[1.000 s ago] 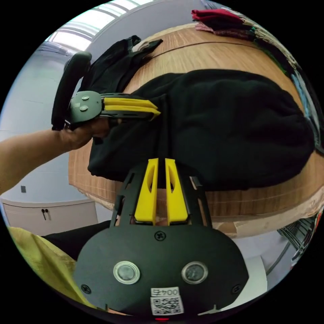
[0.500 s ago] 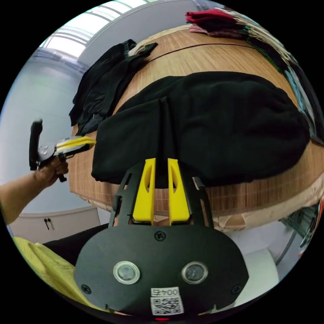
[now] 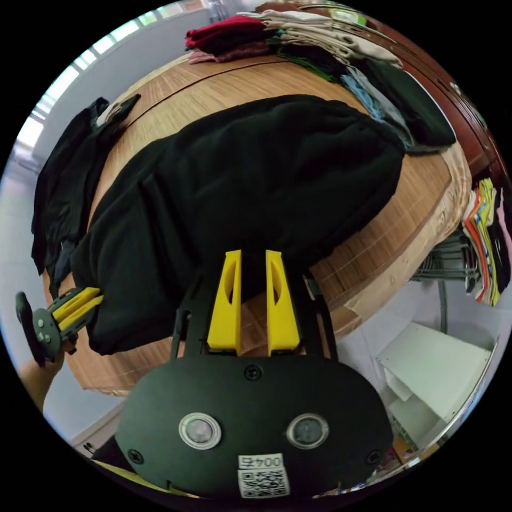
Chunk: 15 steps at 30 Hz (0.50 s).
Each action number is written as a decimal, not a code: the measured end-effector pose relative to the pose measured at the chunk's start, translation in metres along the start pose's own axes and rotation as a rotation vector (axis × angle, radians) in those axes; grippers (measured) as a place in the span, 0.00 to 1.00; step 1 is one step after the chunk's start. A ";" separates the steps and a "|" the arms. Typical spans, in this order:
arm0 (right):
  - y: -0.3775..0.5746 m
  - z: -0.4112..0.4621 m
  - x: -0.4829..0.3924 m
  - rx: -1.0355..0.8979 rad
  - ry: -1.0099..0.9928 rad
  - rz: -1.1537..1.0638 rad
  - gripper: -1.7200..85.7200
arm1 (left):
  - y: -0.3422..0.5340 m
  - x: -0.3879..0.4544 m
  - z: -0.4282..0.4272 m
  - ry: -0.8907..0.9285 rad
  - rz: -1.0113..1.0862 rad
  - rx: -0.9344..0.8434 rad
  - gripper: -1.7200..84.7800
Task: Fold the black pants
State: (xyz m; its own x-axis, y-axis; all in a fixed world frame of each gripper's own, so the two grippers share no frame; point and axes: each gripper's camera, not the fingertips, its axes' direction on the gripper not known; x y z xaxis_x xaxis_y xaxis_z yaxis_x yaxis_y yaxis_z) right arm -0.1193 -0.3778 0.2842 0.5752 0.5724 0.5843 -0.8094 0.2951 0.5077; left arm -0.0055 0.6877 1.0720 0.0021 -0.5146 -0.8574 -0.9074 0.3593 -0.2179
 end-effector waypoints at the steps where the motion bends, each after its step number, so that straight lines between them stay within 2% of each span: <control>1: -0.003 0.002 0.003 -0.010 0.005 -0.032 0.10 | 0.004 -0.002 0.001 0.019 -0.033 0.018 0.05; 9: -0.057 0.003 0.051 -0.078 0.029 -0.246 0.11 | -0.006 0.022 0.005 0.305 -0.271 0.042 0.05; 12: -0.066 -0.017 0.073 -0.115 0.021 -0.208 0.11 | -0.011 0.038 -0.001 0.378 -0.293 0.061 0.05; 14: -0.040 -0.041 0.092 -0.055 -0.118 -0.134 0.12 | 0.002 0.027 -0.009 0.528 -0.289 0.087 0.07; 15: -0.030 -0.045 0.096 -0.042 -0.162 -0.113 0.13 | 0.008 0.023 -0.012 0.547 -0.293 0.098 0.07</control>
State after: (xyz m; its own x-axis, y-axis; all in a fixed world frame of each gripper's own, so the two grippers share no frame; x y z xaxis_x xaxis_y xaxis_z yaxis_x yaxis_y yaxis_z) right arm -0.0455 -0.2977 0.2966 0.6718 0.4037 0.6211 -0.7406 0.3841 0.5514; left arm -0.0171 0.6696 1.0560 0.0060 -0.9170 -0.3989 -0.8590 0.1995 -0.4715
